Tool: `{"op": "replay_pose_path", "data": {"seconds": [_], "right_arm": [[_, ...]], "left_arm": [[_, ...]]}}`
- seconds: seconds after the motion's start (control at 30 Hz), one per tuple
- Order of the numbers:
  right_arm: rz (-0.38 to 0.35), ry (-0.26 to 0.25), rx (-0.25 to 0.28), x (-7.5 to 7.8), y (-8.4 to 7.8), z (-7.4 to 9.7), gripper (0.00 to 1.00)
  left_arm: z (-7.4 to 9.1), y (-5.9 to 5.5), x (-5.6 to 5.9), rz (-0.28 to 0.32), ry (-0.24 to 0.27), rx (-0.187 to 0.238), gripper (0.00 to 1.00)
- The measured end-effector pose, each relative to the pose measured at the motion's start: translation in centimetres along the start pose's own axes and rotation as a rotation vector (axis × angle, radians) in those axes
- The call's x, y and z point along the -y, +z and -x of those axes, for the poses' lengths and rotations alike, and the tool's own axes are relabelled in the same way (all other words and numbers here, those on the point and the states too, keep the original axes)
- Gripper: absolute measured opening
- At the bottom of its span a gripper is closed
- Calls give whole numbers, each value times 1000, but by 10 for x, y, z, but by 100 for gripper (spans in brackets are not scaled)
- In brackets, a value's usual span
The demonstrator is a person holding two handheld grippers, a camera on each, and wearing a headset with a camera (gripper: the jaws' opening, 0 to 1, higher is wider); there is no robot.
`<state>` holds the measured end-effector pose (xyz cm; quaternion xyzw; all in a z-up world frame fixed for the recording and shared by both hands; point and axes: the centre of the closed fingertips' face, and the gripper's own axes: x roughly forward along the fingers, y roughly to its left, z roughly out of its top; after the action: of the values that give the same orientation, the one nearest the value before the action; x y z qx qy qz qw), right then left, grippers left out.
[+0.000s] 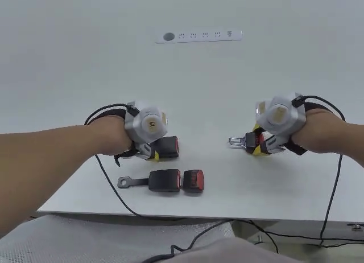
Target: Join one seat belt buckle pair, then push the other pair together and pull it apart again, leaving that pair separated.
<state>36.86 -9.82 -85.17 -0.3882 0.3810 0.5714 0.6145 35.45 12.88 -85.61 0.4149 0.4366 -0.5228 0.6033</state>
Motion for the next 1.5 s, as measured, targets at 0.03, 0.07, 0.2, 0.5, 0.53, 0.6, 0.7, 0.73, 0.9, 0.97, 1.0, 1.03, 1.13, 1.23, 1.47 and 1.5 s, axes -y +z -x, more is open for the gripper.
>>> {"op": "replay_pose_path", "data": {"seconds": [0.03, 0.07, 0.2, 0.5, 0.53, 0.6, 0.7, 0.73, 0.9, 0.97, 1.0, 1.03, 1.13, 1.23, 1.47, 1.5], "right_arm": [[0, 3, -1, 0, 0, 0, 33], [2, 6, -2, -1, 0, 0, 33], [-1, 24, -5, -2, 1, 0, 33], [-17, 3, -26, -5, 8, -1, 33], [-22, 1, -22, -4, 10, -2, 33], [-15, -2, -14, -6, 16, -5, 33], [4, -2, -5, -9, 28, -10, 33], [8, -5, 0, -6, 32, -13, 33], [11, 1, 36, -11, 61, -25, 33], [18, -2, 40, -13, 69, -29, 33], [20, -2, 42, -13, 74, -34, 33], [22, -1, 43, -13, 77, -35, 33], [25, 0, 48, -13, 88, -41, 33], [30, 10, 47, -13, 97, -47, 33], [44, 32, 18, -11, 114, -58, 33], [45, 32, 11, -10, 115, -58, 33]], "left_arm": [[0, 0, 0, 2, 0, 0, 32], [0, 0, 0, 2, 0, -1, 32], [-1, -1, -1, 6, -1, -3, 32], [-2, -2, -1, 14, -10, -7, 32], [-2, -2, -2, 14, -11, -6, 32], [-2, -2, -2, 12, -12, -5, 32], [-2, -1, -1, 8, -13, -4, 32], [-2, -1, -1, 9, -13, -4, 32], [-2, -2, -2, 12, -10, -3, 32], [-2, -2, -2, 8, -8, -6, 32], [-2, -2, -2, 7, -7, -7, 32], [-3, -2, -2, 6, -7, -7, 32], [-3, -1, -2, 3, -7, -14, 32], [-2, -1, -1, 4, -8, -21, 32], [-2, -2, -1, 4, -3, -11, 32], [-2, -2, -1, 3, -3, -9, 32]]}}
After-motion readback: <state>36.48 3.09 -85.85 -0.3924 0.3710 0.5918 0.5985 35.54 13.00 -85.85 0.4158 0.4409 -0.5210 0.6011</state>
